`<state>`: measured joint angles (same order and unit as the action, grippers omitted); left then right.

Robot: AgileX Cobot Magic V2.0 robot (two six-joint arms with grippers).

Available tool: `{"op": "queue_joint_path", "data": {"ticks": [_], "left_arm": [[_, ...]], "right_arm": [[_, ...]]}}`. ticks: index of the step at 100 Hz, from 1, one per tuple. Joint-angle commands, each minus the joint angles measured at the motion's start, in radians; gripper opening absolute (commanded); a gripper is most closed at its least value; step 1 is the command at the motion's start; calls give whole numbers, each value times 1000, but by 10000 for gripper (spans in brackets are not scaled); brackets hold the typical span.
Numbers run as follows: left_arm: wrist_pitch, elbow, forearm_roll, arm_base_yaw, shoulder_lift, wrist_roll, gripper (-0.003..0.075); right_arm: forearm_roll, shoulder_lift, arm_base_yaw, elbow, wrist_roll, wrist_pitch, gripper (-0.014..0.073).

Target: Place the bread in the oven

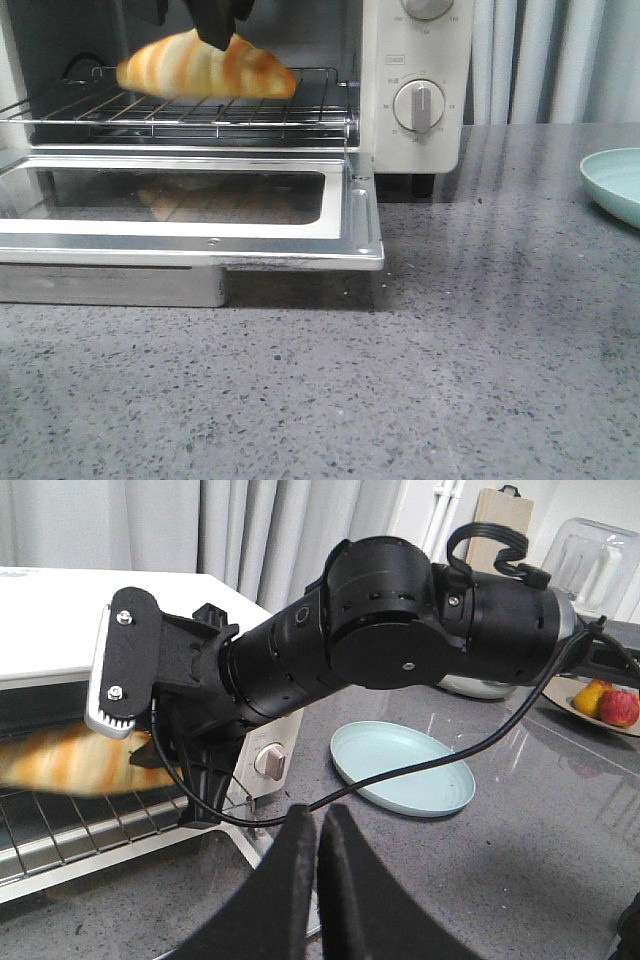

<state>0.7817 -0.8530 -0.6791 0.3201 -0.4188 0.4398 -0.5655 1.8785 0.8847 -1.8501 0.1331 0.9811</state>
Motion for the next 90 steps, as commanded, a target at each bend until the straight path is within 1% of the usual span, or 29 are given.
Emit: {"op": "queue_joint_path", "data": {"ticks": [1, 14, 25, 46, 56, 76, 82, 90], "left_arm": [[-54, -24, -22, 8, -10, -8, -21], [-54, -24, 15, 8, -10, -8, -21], [-81, -24, 20, 8, -9, -8, -21], [-151, -24, 42, 8, 12, -12, -22], [-186, -24, 103, -1, 53, -69, -22], [-216, 15, 316, -63, 204, -228, -22], [-228, 45, 344, -94, 255, -261, -22], [-258, 106, 349, -136, 333, -261, -22]], "right_arm": [[-45, -57, -6, -35, -6, -45, 407], [-45, -57, -6, -35, -6, -48, 412], [-45, -57, -1, -35, -6, -40, 412], [-45, -69, 56, -35, -6, 26, 412], [-45, -86, 93, -35, -8, 65, 412], [-45, -139, 182, -35, -29, 98, 412], [-45, -158, 204, -35, -29, 106, 412], [-45, -179, 231, -35, -29, 121, 412]]}}
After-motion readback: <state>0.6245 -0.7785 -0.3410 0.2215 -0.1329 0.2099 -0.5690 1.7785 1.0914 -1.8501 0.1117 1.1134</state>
